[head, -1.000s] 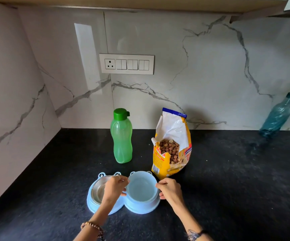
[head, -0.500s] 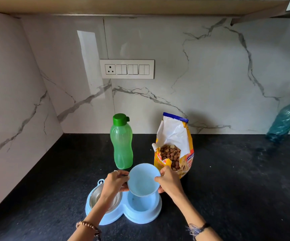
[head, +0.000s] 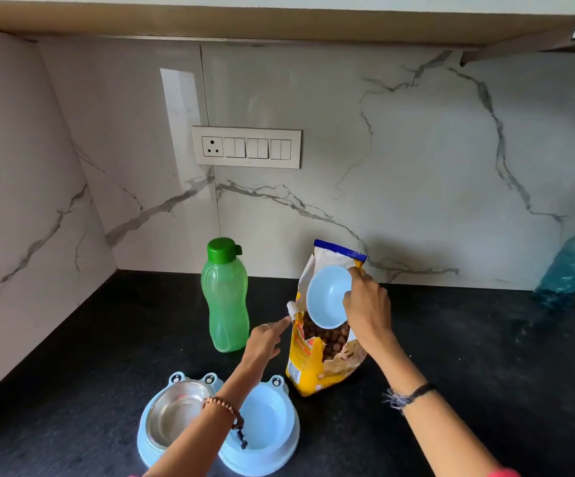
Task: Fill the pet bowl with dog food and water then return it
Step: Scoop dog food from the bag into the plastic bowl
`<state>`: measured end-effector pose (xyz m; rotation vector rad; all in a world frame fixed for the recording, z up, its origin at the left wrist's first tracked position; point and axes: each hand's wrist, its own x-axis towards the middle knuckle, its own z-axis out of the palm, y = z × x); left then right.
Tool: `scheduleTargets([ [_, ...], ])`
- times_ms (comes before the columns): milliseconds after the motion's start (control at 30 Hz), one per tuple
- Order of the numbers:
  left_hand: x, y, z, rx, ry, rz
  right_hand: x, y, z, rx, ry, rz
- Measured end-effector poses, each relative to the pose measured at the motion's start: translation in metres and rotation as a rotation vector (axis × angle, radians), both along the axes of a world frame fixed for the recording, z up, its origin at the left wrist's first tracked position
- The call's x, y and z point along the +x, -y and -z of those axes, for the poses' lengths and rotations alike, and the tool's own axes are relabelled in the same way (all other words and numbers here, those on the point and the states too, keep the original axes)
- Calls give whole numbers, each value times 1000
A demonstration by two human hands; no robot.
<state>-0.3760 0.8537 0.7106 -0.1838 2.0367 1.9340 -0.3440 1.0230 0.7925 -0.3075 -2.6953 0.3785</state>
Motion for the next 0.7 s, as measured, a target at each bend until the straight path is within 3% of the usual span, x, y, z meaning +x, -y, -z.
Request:
scheduleTargets([
  [233, -3, -41, -5, -180, -81, 8, -9, -10, 4, 327, -5, -2],
  [433, -5, -54, 1, -432, -146, -52, -12, -10, 8, 473, -29, -77],
  [700, 2, -46, 6, -352, -221, -101, -21, -9, 30, 526, 171, -114],
])
